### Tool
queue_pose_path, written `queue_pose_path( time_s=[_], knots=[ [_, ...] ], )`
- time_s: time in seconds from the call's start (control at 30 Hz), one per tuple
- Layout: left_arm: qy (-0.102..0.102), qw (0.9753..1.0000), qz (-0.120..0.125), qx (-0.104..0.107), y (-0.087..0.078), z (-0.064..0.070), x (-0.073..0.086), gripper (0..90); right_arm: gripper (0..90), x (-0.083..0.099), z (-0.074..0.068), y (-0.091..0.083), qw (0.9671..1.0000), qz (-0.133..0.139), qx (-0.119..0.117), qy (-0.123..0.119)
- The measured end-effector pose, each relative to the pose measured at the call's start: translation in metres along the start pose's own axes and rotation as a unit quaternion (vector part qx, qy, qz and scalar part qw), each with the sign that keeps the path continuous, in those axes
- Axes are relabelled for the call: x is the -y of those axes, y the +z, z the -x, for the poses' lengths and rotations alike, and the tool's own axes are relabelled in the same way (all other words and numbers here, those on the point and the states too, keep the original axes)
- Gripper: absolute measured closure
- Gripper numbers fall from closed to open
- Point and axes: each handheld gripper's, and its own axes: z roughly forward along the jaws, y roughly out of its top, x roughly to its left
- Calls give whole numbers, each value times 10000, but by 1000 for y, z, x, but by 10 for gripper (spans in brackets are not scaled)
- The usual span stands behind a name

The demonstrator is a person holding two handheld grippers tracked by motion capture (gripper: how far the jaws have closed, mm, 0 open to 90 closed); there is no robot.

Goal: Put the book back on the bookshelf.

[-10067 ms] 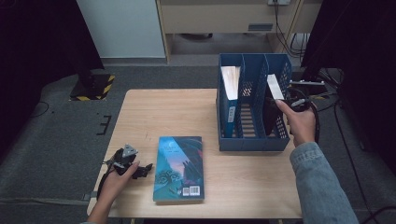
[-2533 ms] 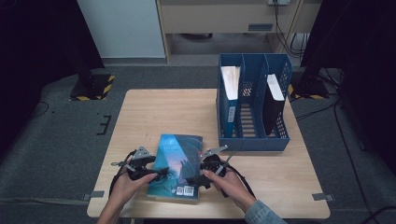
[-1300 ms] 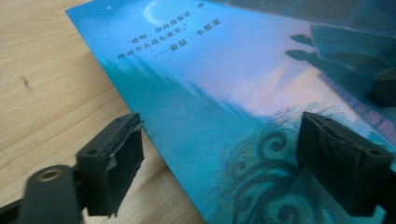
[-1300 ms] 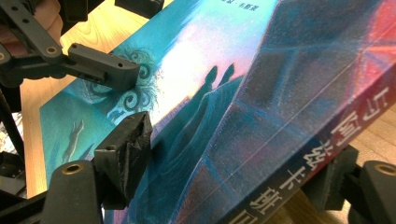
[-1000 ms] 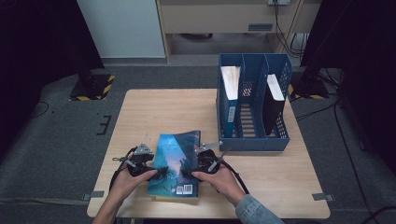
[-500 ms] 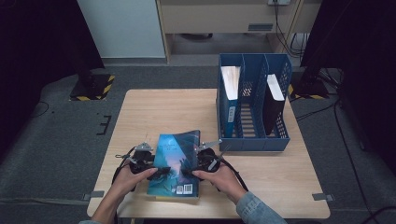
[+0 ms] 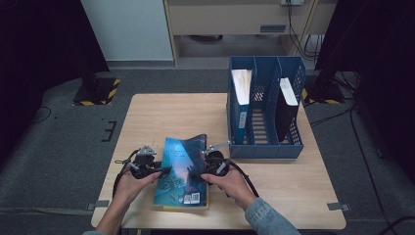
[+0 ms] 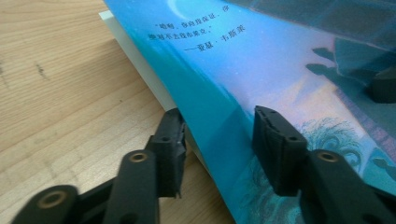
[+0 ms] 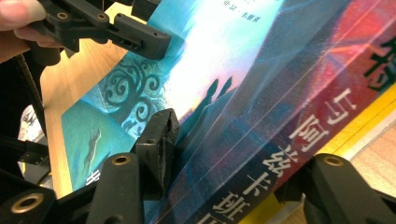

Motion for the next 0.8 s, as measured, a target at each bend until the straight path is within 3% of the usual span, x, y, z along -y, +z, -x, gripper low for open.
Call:
queue_pose_path(
  time_s=[0.17, 0.27, 0.43, 0.8],
  knots=[
    [-54, 10000, 25, -19, -5, 0, -2, 649, 522, -3, -1, -2, 10000, 15, -1, 70],
    [-8, 10000, -19, -56, -9, 0, -3, 668, 533, -7, -3, -3, 10000, -17, 14, 25],
    [-36, 9999, 133, -12, -22, -2, -9, 710, 568, -17, -7, -9, 9999, 30, 42, -95],
    [155, 9995, 271, -18, -46, -6, -28, 770, 620, -41, -17, -24, 9992, 114, 225, -299]
  ],
)
